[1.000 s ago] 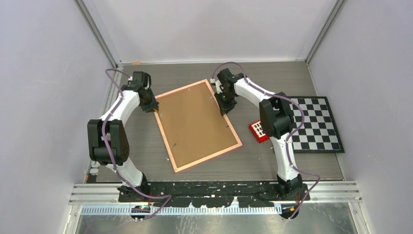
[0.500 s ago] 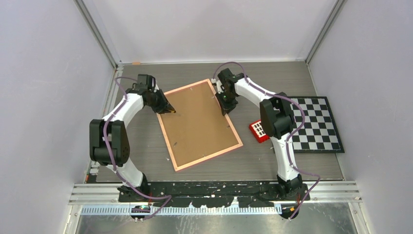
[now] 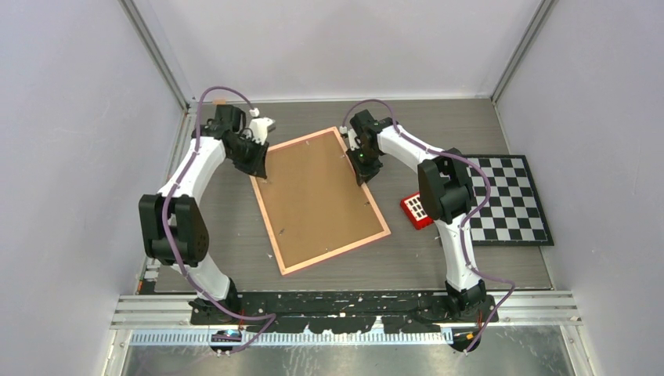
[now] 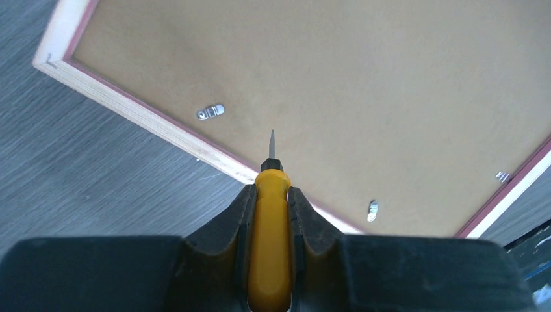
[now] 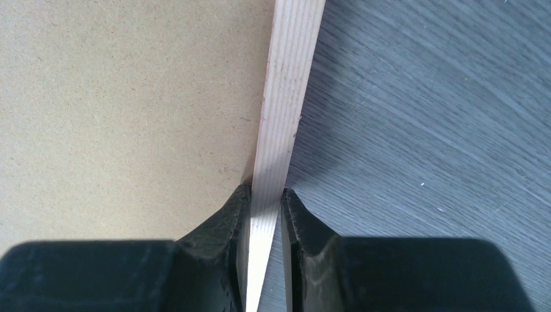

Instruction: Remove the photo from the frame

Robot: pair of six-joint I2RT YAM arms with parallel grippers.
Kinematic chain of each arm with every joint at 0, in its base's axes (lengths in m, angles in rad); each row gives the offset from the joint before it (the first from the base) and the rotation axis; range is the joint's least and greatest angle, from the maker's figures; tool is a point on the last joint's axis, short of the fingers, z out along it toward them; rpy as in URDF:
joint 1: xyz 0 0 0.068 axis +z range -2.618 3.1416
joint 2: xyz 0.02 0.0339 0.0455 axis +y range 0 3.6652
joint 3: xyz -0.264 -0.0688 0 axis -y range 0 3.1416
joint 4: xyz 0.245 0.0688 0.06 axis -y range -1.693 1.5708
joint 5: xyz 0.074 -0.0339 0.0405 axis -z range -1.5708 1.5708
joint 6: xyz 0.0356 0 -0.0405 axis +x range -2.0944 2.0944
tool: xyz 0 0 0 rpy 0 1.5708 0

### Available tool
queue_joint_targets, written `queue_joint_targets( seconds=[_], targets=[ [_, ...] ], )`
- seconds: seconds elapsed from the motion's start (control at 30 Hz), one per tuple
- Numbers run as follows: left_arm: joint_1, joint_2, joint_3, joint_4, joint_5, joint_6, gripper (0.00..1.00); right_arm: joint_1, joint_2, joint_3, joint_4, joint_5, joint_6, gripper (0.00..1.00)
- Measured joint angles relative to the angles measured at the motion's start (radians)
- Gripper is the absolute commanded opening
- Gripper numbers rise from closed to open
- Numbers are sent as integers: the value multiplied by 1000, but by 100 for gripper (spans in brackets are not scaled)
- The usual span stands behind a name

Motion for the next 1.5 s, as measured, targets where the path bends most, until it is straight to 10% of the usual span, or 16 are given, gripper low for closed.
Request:
queue_joint_targets(
  seconds=[0.37, 1.5],
  targets=[
    [0, 109, 9, -35, -36, 234, 0, 0, -2, -1, 0, 0, -1, 1],
    [6, 119, -2, 101, -72, 193, 0, 0, -2, -2, 1, 0, -2, 0]
  ],
)
